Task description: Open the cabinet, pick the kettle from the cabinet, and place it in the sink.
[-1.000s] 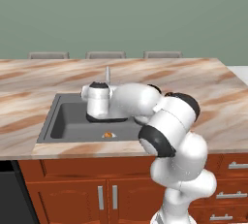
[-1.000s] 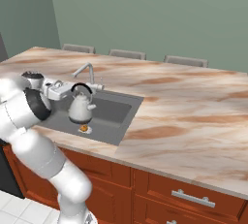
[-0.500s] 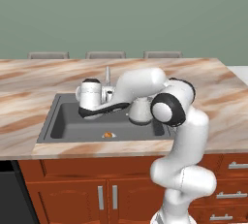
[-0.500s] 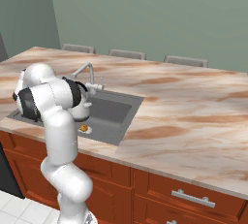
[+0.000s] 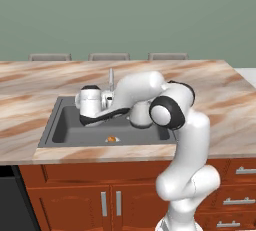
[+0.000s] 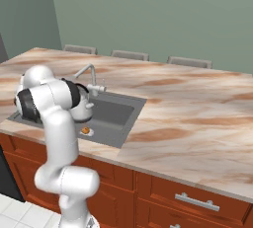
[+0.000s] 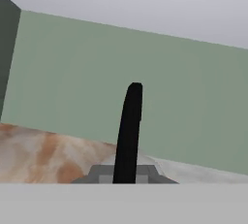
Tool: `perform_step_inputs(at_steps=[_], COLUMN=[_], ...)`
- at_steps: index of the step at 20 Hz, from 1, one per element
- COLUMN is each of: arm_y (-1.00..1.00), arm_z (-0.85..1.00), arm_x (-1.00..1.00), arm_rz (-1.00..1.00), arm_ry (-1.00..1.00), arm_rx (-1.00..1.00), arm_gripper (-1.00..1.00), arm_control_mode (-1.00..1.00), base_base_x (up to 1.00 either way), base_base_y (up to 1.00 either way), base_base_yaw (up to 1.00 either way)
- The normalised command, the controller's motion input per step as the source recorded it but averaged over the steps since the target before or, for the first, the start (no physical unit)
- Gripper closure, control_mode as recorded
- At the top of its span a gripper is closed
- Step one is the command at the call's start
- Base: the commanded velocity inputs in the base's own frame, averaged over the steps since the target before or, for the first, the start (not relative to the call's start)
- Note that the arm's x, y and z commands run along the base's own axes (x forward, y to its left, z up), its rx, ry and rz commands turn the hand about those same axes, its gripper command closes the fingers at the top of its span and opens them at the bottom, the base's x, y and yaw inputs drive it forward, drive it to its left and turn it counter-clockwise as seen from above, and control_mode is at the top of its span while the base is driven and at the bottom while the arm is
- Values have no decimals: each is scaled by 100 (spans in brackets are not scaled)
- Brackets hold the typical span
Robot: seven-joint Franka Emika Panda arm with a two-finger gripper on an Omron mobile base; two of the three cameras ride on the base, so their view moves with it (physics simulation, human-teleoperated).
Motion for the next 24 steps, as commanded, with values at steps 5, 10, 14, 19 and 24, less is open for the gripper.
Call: perform_step_inputs(at_steps=[5,10,14,19,24], arm_y=[-11,-14,-14,-12,-13], arm_z=[2,-2,-7,-9,-11], arm_x=[0,-2,0,0,1], arm_rz=[11,14,16,15,9], arm_ry=[-8,-2,0,0,0], arm_rx=[2,10,15,11,2], arm_gripper=[100,100,100,100,100], arm_control_mode=[-100,-100,-100,-100,-100], base_base_x=[0,0,0,0,0], base_base_y=[0,0,0,0,0], base_base_yaw=[0,0,0,0,0])
